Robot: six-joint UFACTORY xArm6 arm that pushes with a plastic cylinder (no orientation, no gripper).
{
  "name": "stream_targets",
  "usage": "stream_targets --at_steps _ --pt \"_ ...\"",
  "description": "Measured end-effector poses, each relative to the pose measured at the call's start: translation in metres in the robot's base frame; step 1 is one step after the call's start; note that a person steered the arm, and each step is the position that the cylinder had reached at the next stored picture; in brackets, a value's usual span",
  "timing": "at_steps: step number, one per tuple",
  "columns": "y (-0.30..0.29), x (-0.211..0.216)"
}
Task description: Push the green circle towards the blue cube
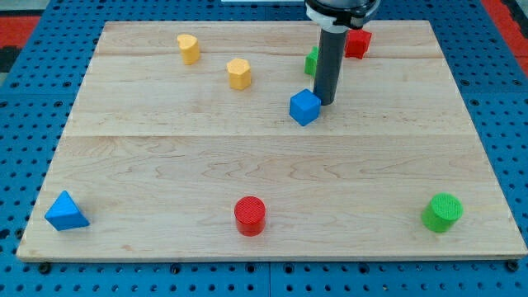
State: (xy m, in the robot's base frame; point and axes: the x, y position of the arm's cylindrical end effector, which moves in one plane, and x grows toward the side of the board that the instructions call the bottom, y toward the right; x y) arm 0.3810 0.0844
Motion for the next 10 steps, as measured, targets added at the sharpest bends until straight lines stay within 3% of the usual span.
stream_targets --at_steps 4,5,8,9,10 --pt "-0.015 0.004" --pt "0.020 0.036" --pt "0.008 0.209" --pt "0.038 0.237" --pt "0.116 0.234"
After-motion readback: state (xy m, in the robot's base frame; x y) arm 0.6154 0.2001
